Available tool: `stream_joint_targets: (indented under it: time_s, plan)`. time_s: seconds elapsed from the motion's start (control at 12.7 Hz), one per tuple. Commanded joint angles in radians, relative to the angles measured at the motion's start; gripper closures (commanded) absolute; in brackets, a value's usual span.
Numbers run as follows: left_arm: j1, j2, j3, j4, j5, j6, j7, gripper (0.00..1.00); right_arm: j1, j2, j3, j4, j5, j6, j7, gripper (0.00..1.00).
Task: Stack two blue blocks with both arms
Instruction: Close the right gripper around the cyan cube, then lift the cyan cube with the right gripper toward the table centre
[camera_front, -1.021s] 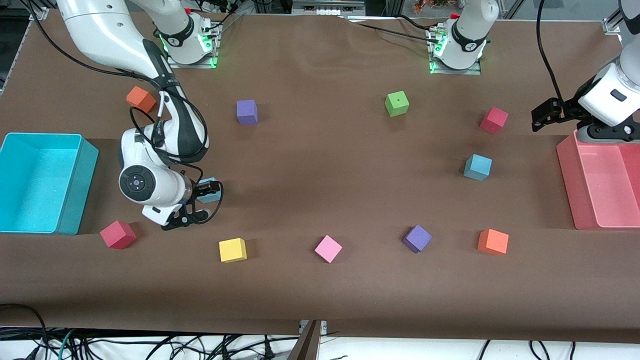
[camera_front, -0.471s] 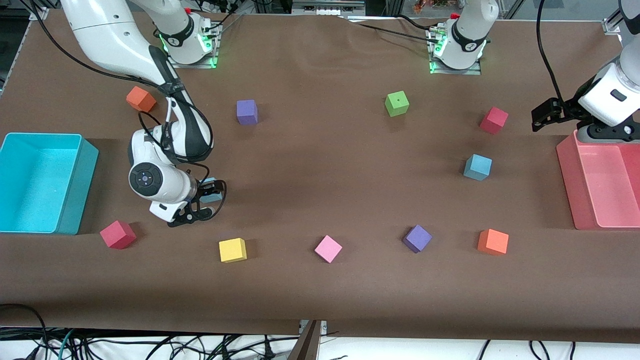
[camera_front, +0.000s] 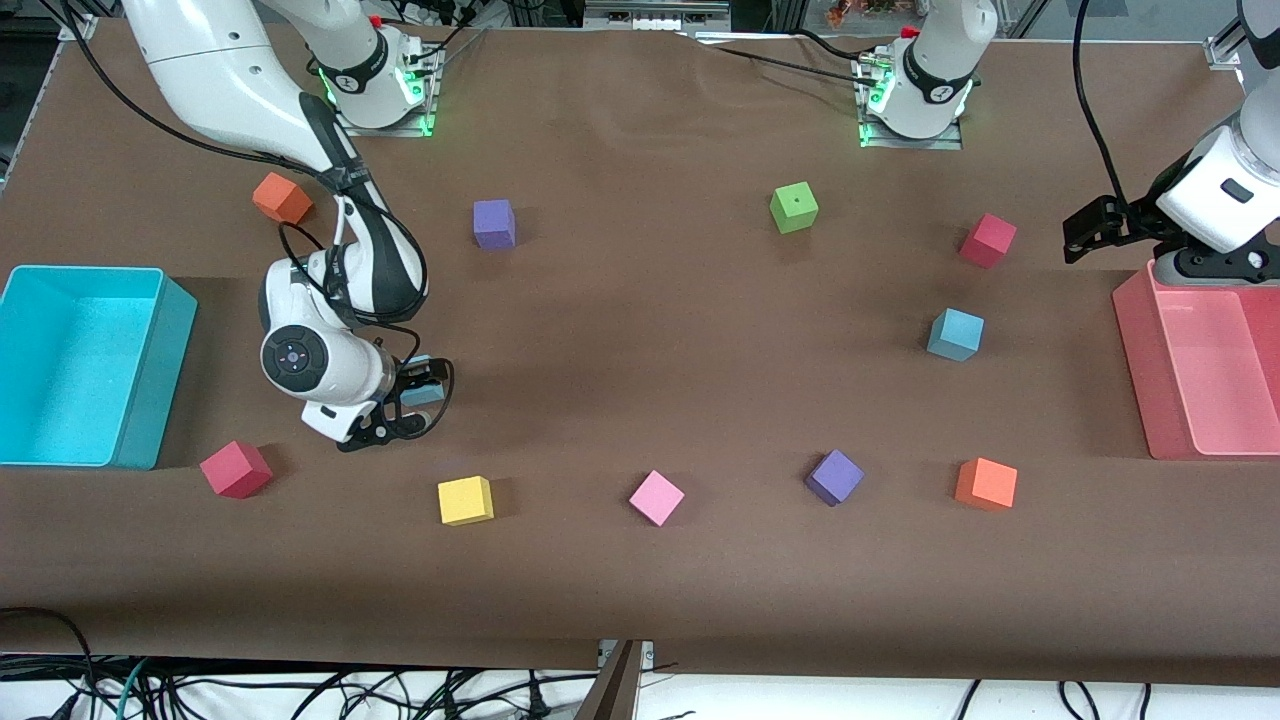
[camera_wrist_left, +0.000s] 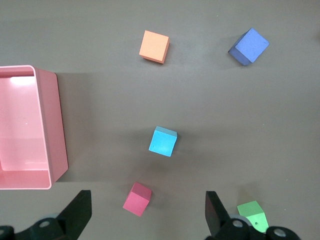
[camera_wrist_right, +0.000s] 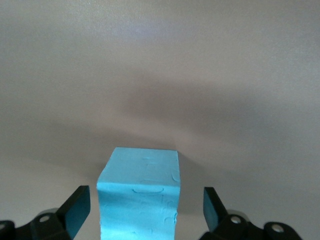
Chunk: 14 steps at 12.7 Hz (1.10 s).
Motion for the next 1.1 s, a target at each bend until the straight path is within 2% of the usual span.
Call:
stream_joint_targets:
  time_s: [0.0, 0.86, 0.94, 1.02]
  plan:
    - [-0.004, -0.013, 0.006, -0.005, -0.019, -0.012, -0.005, 0.00, -0.004, -0.006, 0.005, -0.024, 0.018, 0.015, -0.022, 0.00]
    - [-0.004, -0.014, 0.006, -0.005, -0.019, -0.012, -0.005, 0.00, -0.004, -0.008, 0.005, -0.049, 0.018, 0.013, -0.022, 0.00]
    - [-0.004, -0.013, 0.006, -0.005, -0.020, -0.012, -0.005, 0.00, -0.004, -0.008, 0.005, -0.049, 0.018, 0.015, -0.022, 0.01]
    - [-0.004, -0.011, 0.006, -0.005, -0.020, -0.012, -0.005, 0.00, -0.004, -0.008, 0.005, -0.049, 0.018, 0.015, -0.022, 0.13]
